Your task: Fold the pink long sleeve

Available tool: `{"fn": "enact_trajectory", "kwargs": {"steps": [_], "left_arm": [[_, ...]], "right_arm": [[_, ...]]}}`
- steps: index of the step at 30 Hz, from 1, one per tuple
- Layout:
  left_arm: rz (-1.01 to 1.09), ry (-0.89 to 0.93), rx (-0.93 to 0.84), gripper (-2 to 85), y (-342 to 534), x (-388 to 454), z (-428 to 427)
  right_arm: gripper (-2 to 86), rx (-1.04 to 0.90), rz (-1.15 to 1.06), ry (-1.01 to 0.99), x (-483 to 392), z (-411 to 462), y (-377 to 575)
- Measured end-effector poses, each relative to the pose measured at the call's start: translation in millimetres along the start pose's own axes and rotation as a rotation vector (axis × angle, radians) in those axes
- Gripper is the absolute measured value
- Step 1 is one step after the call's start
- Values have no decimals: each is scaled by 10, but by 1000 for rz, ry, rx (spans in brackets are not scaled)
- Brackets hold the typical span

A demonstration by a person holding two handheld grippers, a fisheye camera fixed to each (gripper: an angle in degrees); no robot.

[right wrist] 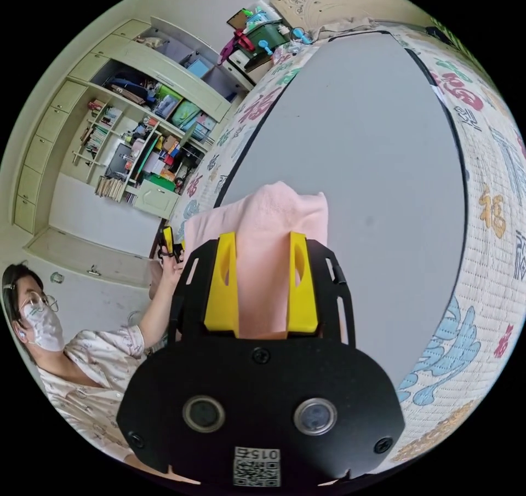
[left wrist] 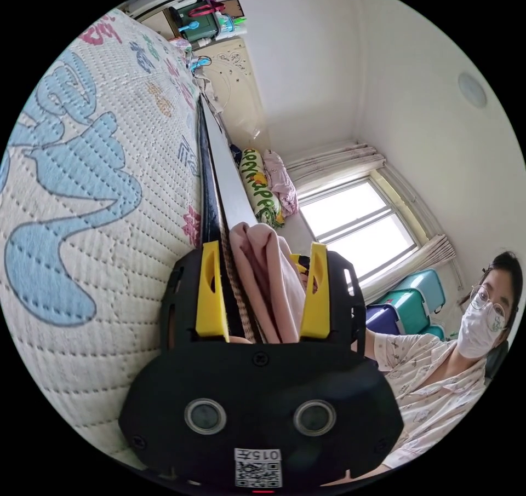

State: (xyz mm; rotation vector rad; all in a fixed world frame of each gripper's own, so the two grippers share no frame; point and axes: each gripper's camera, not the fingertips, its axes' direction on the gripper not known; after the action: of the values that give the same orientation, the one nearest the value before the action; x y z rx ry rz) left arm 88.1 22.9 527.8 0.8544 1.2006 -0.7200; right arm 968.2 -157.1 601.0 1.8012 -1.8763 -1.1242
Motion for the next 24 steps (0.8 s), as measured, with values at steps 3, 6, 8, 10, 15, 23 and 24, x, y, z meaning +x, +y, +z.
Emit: {"fn": "enact_trajectory", "kwargs": {"steps": [3,6,8,10,15,23,24], "left_arm": [[-12,-5,7,194,-46,-14,-49],[-72,-63,18,129,-122,-60,-133],[-74,-76,16,112,-181,-38,-144],[-74,-73,17,109,-247,-20,-161],[-72,-74,17,104,-453,63,-188],[-74,-67,18,100,-887,282,-180],[-76,-76,14,96,-963,314,-163]], "right_arm": [[134,-45,-69,8,-607,597,-172],[133,-81,-103,61,-1106,955,-207],[131,-48,-100,67,-1287,984,-86],[136,33,-96,32,-1471,907,135],[172,26,-45,64,-1801,1320,232],[134,-79,15,83,-2533,2621,245],[123,-81,16,96,-2684,2762,311]]}}
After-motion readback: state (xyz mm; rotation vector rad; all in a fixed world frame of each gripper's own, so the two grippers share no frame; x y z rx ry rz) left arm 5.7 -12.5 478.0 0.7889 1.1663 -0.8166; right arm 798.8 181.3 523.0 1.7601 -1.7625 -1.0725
